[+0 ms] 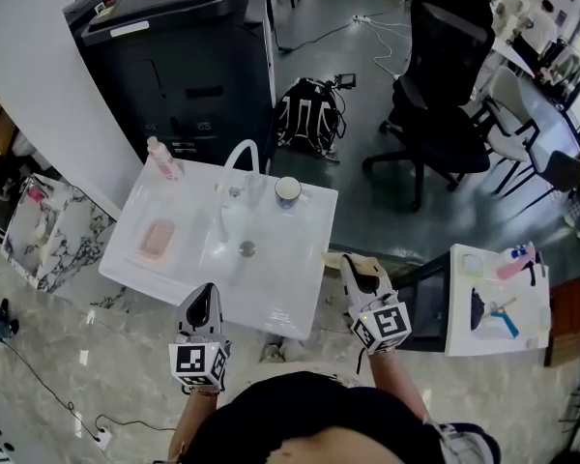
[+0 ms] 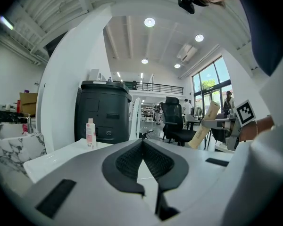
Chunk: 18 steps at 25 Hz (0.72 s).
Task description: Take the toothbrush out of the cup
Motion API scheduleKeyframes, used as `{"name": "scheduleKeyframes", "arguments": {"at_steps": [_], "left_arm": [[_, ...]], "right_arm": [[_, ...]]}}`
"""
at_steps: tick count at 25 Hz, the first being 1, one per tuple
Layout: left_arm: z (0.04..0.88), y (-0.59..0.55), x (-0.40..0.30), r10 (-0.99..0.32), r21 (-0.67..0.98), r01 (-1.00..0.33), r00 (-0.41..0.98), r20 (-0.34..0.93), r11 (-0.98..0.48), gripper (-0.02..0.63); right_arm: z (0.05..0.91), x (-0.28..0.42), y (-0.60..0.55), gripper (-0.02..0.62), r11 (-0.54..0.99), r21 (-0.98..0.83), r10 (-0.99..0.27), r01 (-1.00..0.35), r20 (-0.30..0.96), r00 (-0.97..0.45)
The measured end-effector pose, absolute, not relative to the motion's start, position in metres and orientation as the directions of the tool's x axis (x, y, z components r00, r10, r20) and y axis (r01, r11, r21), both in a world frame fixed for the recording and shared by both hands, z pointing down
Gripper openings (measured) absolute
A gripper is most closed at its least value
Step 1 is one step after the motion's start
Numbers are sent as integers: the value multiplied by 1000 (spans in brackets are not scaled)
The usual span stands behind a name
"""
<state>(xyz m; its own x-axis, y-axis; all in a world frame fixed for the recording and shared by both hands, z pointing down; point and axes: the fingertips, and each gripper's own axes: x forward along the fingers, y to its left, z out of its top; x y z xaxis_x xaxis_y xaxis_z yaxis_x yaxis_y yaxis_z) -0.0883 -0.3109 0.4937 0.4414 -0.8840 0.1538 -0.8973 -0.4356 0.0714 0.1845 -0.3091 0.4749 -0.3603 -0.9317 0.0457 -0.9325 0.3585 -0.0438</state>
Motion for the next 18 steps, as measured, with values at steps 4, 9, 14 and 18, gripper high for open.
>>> {"name": "scheduleKeyframes", "arguments": {"at_steps": [4,9,14,18], "left_arm": [[495,-310,-89,-885,74,-899,439,156,-433,2],[494,-312,-93,-890,70,-904,428,155,-422,2],[494,-311,-93,-889,55,-903,429,159,-426,2],[494,-312,-88,-885,59,-899,438,159,-434,2]], "right_arm": [[483,187,-301,21,337,-74,-938,-939,64,-342],[499,181,-296,21,334,-108,-933,-936,105,-344],[505,178,-294,21,337,-120,-929,-934,118,-350],[505,179,-297,21,336,-113,-929,-935,122,-349]]}}
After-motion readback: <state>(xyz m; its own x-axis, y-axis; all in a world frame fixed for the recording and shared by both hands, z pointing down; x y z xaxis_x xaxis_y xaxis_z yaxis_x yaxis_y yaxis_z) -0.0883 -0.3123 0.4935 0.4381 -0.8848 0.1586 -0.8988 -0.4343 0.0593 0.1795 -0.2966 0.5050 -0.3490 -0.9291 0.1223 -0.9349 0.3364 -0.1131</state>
